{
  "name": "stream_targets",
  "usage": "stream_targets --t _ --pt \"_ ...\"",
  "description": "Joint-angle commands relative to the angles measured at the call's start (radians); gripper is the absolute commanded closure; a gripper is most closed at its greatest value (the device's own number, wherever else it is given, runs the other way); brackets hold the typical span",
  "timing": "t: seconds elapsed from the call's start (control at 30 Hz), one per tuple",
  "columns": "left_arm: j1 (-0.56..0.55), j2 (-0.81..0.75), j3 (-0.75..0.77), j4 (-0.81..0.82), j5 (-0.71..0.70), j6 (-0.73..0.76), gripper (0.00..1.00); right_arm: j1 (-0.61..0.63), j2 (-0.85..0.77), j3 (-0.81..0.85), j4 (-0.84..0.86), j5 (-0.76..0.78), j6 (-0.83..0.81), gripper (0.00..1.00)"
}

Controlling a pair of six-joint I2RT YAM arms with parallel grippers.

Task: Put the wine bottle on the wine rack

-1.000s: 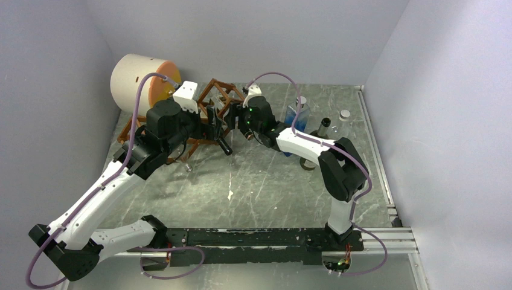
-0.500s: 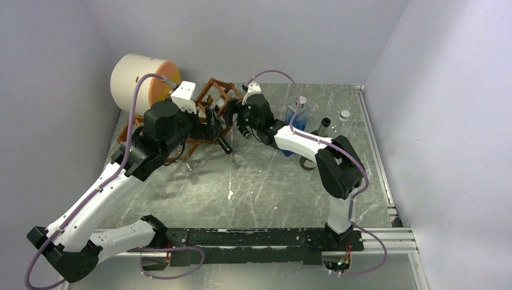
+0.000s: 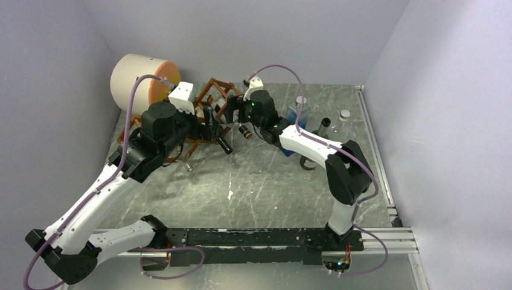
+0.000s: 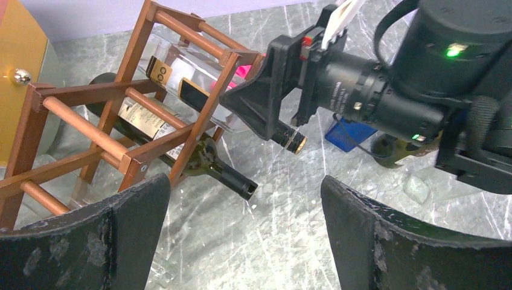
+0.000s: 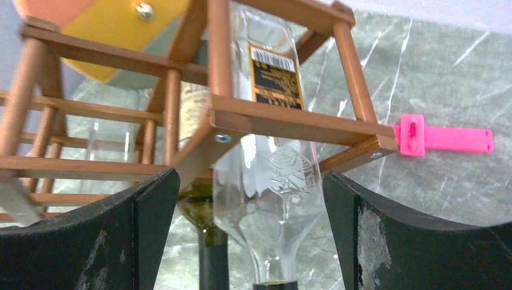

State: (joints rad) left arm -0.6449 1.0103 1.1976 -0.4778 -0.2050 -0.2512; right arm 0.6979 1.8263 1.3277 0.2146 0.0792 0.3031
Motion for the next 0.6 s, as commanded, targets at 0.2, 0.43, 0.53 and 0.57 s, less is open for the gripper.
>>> stream_targets --t 0.2,0.43,0.53,0.57 --pt "0.006 -0.058 0.006 0.014 -0.027 0.001 0.02 0.005 -0.213 0.057 -0.148 -0.03 -0.044 0.12" --pt "0.006 -0.101 -0.041 0.066 -0.004 0.013 0.02 0.006 -0.431 -0.007 -0.28 0.13 -0.091 0.13" --pt "0.005 -0.113 -0.059 0.097 0.017 0.023 0.02 0.005 -0.52 -0.012 -0.328 0.276 -0.139 0.13" --pt "0.005 -0.117 -0.065 0.108 0.024 0.028 0.02 0.006 -0.544 -0.007 -0.344 0.314 -0.156 0.13"
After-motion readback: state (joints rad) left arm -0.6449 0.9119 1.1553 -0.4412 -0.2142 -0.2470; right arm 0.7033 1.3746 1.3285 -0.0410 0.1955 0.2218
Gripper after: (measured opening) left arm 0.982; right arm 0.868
